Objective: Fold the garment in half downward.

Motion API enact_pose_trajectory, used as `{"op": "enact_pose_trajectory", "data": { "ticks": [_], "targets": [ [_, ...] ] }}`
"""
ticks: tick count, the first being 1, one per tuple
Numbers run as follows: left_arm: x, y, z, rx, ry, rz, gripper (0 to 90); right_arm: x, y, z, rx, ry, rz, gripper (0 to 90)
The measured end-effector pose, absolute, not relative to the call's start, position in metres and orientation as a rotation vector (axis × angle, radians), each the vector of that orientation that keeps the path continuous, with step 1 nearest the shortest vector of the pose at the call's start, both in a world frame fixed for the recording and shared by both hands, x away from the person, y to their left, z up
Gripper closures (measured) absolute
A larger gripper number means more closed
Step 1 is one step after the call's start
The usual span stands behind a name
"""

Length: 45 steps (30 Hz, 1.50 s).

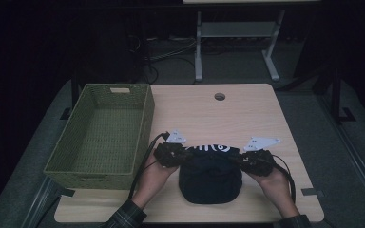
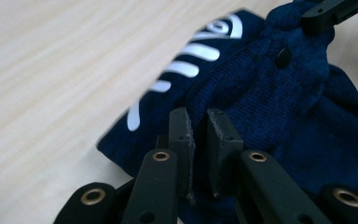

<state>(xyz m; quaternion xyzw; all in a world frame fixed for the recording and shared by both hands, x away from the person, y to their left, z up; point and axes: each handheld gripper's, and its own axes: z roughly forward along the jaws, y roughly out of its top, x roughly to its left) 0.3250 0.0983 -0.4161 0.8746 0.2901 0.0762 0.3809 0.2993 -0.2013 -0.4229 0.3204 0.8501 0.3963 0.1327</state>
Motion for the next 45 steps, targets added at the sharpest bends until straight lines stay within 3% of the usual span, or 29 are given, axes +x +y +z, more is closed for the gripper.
{"op": "enact_pose_trajectory", "data": {
  "ticks": [11,22,24,25,28,31,39,45],
  "targets": [
    [0.302,0.092,-0.434,2.282,0.704,0.198,81.5,0.266,-0.200,-0.450,0.939,2.515,1.139,79.4],
    [0.323,0.088,-0.437,2.286,0.726,0.243,80.9,0.282,-0.191,-0.454,0.926,2.497,1.101,79.4],
    [0.324,0.091,-0.434,2.260,0.742,0.224,72.4,0.283,-0.191,-0.454,0.937,2.493,1.101,77.4],
    [0.324,0.094,-0.432,2.244,0.750,0.212,72.4,0.284,-0.192,-0.452,0.935,2.488,1.108,68.9],
    [0.324,0.100,-0.420,2.176,0.756,0.176,57.6,0.284,-0.198,-0.444,0.929,2.467,1.175,56.4],
    [0.322,0.102,-0.404,2.143,0.726,0.211,53.3,0.283,-0.200,-0.432,0.905,2.446,1.218,51.8],
    [0.329,0.102,-0.372,2.075,0.687,0.286,53.5,0.289,-0.205,-0.397,0.875,2.352,1.326,53.7],
    [0.349,0.097,-0.385,2.136,0.716,0.266,74.2,0.307,-0.213,-0.406,0.968,2.357,1.266,71.8]
  ]
}}
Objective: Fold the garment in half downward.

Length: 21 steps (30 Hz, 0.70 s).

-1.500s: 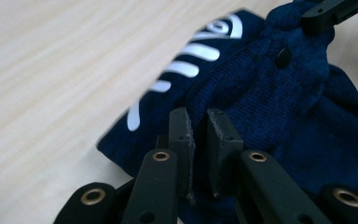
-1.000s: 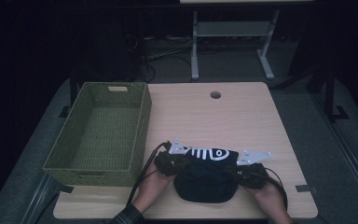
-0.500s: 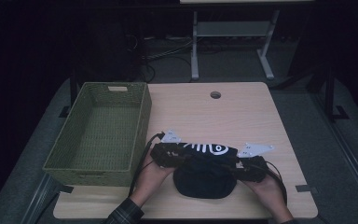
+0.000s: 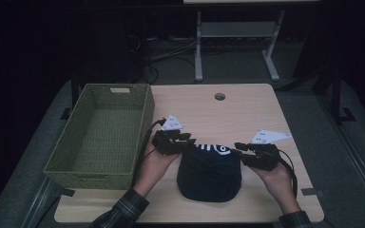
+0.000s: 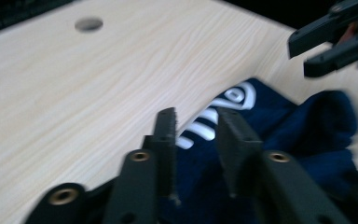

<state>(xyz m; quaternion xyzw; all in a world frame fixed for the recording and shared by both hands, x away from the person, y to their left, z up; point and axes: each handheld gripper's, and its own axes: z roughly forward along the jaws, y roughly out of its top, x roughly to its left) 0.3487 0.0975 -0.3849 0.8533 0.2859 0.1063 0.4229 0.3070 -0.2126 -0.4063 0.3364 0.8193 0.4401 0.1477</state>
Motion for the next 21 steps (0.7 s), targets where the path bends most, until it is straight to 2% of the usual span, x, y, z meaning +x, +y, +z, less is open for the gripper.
{"op": "enact_pose_trajectory", "data": {
  "ticks": [3,6,21],
  "targets": [
    [0.348,0.098,-0.395,2.153,0.730,0.209,84.8,0.307,-0.216,-0.416,0.982,2.380,1.267,81.9],
    [0.341,0.100,-0.398,2.146,0.725,0.183,87.5,0.298,-0.215,-0.419,0.967,2.405,1.274,87.1],
    [0.294,0.108,-0.415,2.194,0.679,0.108,86.9,0.257,-0.204,-0.436,0.937,2.508,1.303,89.6]
  ]
}}
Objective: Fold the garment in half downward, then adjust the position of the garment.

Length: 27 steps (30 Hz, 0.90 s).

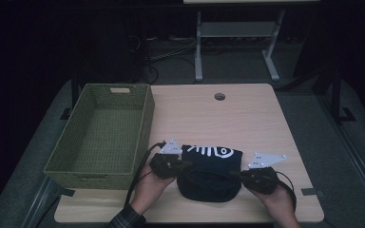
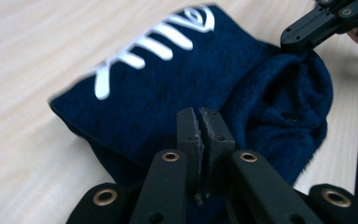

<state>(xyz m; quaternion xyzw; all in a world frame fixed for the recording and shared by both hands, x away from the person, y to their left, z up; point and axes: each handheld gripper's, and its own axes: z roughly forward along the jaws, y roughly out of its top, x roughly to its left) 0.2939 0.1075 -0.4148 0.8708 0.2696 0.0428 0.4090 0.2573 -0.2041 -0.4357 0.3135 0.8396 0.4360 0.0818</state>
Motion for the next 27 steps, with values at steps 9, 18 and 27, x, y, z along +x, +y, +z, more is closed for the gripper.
{"op": "enact_pose_trajectory", "data": {
  "ticks": [9,18,27],
  "targets": [
    [0.286,0.107,-0.437,2.274,0.707,0.084,84.8,0.242,-0.196,-0.451,0.917,2.582,1.262,89.8],
    [0.313,0.095,-0.416,2.189,0.728,0.204,74.9,0.241,-0.186,-0.459,0.897,2.623,1.194,90.0],
    [0.357,0.074,-0.446,2.270,0.774,0.195,86.8,0.239,-0.176,-0.465,0.876,2.648,1.167,90.0]
  ]
}}
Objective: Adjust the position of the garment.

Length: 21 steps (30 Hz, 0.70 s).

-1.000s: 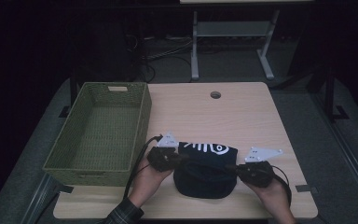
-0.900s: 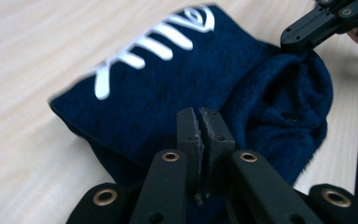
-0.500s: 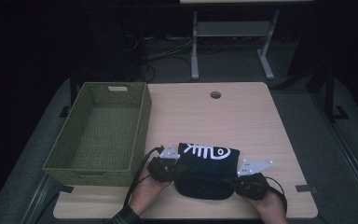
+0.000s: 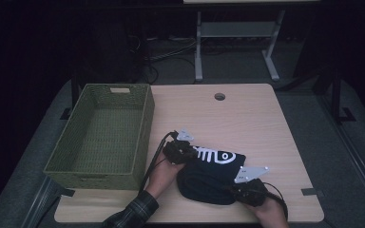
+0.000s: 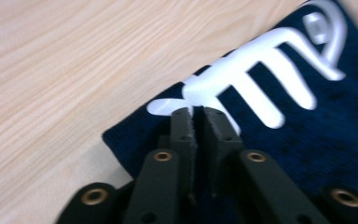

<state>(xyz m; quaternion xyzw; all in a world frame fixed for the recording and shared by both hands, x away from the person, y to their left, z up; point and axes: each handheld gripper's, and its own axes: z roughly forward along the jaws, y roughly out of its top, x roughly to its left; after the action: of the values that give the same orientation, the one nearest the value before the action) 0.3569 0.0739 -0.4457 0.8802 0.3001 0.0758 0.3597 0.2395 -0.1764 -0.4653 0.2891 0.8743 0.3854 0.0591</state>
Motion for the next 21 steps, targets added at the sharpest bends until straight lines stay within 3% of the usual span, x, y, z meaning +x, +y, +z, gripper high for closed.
{"op": "enact_pose_trajectory", "data": {
  "ticks": [14,17,20,21],
  "targets": [
    [0.378,0.054,-0.451,2.326,0.728,0.167,89.7,0.236,-0.154,-0.467,0.798,2.679,1.174,90.0],
    [0.375,0.062,-0.441,2.283,0.748,0.171,80.9,0.235,-0.155,-0.465,0.798,2.676,1.177,88.1],
    [0.362,0.075,-0.427,2.221,0.762,0.140,73.5,0.235,-0.160,-0.461,0.825,2.653,1.217,74.6],
    [0.362,0.075,-0.427,2.221,0.762,0.140,64.5,0.235,-0.160,-0.461,0.825,2.653,1.217,74.6]
  ]
}}
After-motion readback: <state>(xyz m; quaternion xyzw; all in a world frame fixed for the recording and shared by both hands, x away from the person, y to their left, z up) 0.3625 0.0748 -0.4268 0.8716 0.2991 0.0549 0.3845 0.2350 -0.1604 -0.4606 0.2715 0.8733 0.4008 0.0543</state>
